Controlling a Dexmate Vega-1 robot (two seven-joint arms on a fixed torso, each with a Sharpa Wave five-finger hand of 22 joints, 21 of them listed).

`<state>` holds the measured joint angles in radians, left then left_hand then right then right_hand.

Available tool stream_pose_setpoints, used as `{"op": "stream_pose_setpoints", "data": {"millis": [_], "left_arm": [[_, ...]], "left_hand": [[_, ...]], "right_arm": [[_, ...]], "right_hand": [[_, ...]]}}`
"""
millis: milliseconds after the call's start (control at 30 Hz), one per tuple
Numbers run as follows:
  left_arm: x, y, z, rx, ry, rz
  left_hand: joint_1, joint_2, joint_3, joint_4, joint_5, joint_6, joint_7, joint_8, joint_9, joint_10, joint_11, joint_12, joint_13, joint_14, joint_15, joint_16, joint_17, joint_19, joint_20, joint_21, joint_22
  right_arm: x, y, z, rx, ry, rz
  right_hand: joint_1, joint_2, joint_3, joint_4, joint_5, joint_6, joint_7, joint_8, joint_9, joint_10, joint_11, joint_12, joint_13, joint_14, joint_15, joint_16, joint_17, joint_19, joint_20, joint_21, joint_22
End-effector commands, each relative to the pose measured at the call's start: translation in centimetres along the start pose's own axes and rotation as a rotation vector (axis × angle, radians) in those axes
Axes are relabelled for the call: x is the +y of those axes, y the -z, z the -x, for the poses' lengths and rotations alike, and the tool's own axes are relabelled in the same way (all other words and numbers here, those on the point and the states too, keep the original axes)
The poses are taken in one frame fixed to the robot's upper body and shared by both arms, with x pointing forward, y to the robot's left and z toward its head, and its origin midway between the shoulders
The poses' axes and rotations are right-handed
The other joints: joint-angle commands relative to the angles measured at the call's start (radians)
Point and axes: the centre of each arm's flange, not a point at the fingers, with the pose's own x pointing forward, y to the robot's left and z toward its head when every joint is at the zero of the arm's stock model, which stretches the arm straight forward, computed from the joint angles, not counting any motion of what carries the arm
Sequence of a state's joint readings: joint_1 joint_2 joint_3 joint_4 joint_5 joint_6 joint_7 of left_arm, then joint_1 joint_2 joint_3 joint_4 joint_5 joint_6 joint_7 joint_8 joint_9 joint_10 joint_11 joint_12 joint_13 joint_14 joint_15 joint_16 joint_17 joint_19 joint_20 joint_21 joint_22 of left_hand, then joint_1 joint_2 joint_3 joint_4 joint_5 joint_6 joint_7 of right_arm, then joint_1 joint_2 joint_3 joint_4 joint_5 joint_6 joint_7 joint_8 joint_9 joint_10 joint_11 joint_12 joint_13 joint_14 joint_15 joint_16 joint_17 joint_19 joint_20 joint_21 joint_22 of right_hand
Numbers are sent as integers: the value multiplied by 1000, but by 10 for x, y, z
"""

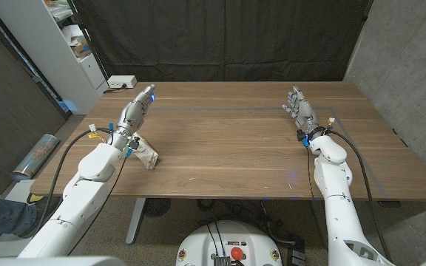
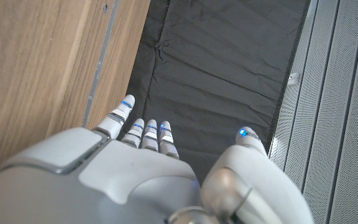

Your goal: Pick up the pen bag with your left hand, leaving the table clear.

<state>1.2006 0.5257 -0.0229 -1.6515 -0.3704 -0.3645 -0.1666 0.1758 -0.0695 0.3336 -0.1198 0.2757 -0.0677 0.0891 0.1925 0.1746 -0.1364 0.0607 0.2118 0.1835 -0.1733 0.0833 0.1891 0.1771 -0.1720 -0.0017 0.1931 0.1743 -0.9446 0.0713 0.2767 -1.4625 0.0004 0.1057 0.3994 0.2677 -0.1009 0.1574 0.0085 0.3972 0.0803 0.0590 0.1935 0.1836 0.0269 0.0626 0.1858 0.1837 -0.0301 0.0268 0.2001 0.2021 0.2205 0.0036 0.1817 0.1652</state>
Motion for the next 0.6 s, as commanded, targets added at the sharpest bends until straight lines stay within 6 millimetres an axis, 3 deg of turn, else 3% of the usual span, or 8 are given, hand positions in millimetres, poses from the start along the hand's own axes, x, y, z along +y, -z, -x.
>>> {"op": "stream_pose_setpoints", "data": {"millis": [33,600], "left_arm": [[6,0,8,-13,2,-5],[17,-7,23,-20,-6,-53]], "left_hand": [[12,0,-1,-4,5,7,3,2,3,7,2,2,5,1,1,4,3,-51,11,5,5],[18,3,-2,-5,6,14,1,2,3,14,-2,3,5,5,-2,4,3,-47,14,7,5]], "right_arm": [[-2,1,-4,8,-1,2],[1,-2,-12,-5,6,2]], "right_hand": [[-1,9,-2,1,8,6,-3,2,4,-1,3,7,2,-5,5,4,2,4,2,7,5],[0,10,-5,0,11,6,-5,2,4,-1,4,7,2,-5,4,3,2,3,3,7,5]]}}
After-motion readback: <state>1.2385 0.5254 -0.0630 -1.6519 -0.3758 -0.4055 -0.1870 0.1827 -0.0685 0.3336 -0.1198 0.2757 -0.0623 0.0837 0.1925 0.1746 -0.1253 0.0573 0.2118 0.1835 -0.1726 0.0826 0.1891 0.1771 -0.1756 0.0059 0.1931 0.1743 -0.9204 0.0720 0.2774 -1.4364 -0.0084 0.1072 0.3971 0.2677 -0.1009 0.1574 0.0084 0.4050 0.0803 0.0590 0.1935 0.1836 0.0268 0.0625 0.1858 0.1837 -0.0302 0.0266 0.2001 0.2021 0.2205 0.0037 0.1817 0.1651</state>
